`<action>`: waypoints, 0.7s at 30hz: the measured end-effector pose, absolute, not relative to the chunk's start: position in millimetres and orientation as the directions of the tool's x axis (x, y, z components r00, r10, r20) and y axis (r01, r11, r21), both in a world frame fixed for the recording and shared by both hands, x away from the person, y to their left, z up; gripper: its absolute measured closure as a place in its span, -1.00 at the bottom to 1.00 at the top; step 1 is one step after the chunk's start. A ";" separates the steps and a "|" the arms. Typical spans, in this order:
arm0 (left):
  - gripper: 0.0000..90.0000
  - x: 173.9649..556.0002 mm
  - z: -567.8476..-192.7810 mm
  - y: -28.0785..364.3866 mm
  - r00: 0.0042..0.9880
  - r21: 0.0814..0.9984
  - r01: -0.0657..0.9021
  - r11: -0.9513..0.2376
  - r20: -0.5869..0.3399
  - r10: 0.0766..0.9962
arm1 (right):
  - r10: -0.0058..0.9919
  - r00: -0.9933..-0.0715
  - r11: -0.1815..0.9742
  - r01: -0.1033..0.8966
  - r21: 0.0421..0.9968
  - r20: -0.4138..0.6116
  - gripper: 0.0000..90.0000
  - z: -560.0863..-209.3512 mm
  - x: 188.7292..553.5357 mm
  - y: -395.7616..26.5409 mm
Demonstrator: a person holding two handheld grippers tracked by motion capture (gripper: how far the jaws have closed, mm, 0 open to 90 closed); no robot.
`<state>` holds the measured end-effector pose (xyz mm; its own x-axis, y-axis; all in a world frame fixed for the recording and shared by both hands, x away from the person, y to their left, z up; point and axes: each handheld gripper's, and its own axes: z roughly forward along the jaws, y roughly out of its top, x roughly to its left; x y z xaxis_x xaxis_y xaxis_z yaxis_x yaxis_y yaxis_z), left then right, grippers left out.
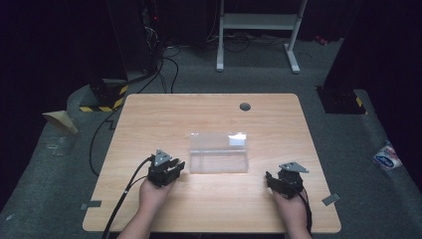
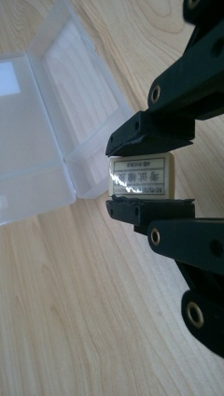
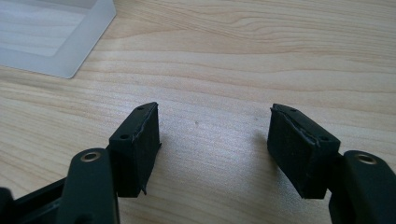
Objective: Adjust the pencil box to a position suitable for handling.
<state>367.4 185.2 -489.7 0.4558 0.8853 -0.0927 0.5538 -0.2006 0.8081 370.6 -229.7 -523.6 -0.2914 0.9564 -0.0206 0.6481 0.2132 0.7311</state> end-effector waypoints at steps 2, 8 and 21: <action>0.51 369.1 -487.6 182.1 0.462 0.808 0.552 -0.207 -0.089 0.882 | 0.956 -0.292 0.214 0.648 0.731 -0.021 -0.24 -523.6 370.6 -229.8; 0.51 374.8 -481.9 171.6 0.473 0.809 0.542 -0.226 -0.071 0.878 | 0.956 -0.292 0.213 0.648 0.731 -0.021 -0.25 -523.6 370.6 -229.8; 0.51 385.1 -480.5 153.3 0.483 0.804 0.542 -0.243 -0.062 0.873 | 0.956 -0.293 0.214 0.648 0.731 -0.020 -0.25 -523.6 370.7 -229.8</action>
